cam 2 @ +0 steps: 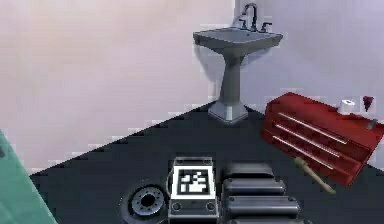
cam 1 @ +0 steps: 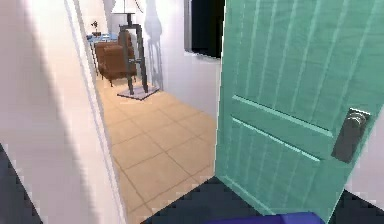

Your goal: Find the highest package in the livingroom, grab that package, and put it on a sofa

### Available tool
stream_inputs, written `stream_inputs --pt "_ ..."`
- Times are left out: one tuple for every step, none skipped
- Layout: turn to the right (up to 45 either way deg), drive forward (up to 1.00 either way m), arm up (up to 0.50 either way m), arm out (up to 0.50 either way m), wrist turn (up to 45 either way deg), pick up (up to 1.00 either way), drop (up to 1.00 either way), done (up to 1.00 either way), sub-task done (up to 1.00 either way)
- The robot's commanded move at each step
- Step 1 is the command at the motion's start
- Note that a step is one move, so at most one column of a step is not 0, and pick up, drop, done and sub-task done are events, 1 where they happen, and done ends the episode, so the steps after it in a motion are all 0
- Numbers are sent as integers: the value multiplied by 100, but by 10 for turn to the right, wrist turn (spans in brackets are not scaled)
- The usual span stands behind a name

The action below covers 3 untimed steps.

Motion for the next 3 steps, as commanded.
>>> stream_inputs --pt "0 100 0 0 0 0 0 0 0" --pt "-390 0 0 0 0 0 0 0 0" --pt "0 50 0 0 0 0 0 0 0"
